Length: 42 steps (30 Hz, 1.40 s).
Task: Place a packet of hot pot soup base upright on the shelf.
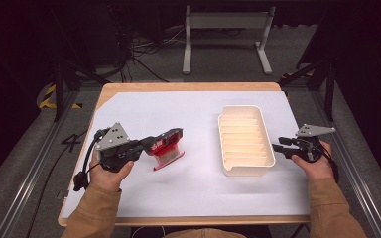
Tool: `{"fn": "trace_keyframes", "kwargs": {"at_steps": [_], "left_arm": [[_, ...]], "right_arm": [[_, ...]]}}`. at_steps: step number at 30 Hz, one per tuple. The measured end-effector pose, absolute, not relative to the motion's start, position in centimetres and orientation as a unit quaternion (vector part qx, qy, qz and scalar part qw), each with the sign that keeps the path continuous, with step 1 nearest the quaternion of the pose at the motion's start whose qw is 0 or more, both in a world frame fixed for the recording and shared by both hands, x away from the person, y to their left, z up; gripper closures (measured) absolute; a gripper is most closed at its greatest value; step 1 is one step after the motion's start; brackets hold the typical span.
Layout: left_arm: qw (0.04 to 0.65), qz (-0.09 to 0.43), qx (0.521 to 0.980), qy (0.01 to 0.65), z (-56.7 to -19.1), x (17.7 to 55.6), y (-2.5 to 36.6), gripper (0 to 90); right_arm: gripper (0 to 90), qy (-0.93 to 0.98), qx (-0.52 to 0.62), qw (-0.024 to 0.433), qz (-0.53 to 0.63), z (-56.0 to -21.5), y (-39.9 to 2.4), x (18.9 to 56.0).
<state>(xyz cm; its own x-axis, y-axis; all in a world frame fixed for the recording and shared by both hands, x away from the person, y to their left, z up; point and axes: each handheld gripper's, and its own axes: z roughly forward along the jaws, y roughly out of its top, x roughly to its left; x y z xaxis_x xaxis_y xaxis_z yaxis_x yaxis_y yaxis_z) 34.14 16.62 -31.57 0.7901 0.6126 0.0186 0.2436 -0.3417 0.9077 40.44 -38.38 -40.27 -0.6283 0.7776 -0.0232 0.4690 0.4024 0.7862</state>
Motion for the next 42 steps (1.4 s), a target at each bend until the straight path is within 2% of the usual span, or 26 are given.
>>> {"fn": "trace_keyframes", "kwargs": {"at_steps": [14, 24, 35, 42], "left_arm": [[0.508, 0.183, 0.807, 0.238, -29.3, 34.3, 16.5, 90.0], [0.505, 0.176, 0.816, 0.219, -27.9, 35.6, 13.9, 90.0], [0.522, 0.152, 0.813, 0.210, -27.9, 37.2, 10.9, 90.0], [0.523, 0.154, 0.812, 0.208, -27.9, 38.2, 9.0, 90.0]], "right_arm": [[56.4, 0.818, 0.372, 0.202, 0.388, -40.3, -38.1, 40.5], [55.8, 0.818, 0.369, 0.199, 0.393, -40.2, -38.1, 40.5], [54.7, 0.819, 0.362, 0.197, 0.398, -40.1, -38.2, 40.4], [53.8, 0.823, 0.359, 0.195, 0.396, -40.1, -38.1, 40.4]]}}
